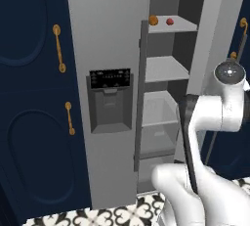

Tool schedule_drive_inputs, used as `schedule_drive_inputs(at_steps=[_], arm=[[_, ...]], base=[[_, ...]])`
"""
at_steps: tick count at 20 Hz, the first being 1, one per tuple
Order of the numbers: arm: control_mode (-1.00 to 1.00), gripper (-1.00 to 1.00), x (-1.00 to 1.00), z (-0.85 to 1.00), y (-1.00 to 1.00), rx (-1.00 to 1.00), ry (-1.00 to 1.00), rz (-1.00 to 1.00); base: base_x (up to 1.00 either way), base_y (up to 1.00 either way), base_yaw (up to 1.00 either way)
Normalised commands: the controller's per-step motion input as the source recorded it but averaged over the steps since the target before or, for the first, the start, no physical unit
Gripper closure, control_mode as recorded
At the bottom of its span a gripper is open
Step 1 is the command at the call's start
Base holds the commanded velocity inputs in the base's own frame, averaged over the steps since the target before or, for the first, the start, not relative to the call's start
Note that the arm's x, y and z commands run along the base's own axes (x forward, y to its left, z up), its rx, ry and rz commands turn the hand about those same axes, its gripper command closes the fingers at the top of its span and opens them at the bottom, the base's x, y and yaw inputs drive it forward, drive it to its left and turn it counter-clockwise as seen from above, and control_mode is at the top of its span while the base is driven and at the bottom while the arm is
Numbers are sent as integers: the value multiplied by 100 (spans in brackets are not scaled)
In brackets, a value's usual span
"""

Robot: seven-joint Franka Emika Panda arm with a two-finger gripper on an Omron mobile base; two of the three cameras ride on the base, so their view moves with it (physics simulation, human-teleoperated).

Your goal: Take the strawberry from the fridge and place it on top of the pancake, located on the dining counter.

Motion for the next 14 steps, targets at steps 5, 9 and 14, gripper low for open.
schedule_drive_inputs(at_steps=[5, 9, 14], arm=[[-100, -100, 89, -1, 56, -46, 49, -13], [-100, -100, 100, -11, -14, -38, 34, -8], [-100, -100, 74, -18, -18, -29, 15, -3]], base=[[0, 0, 0], [0, 0, 0], [0, 0, 0]])
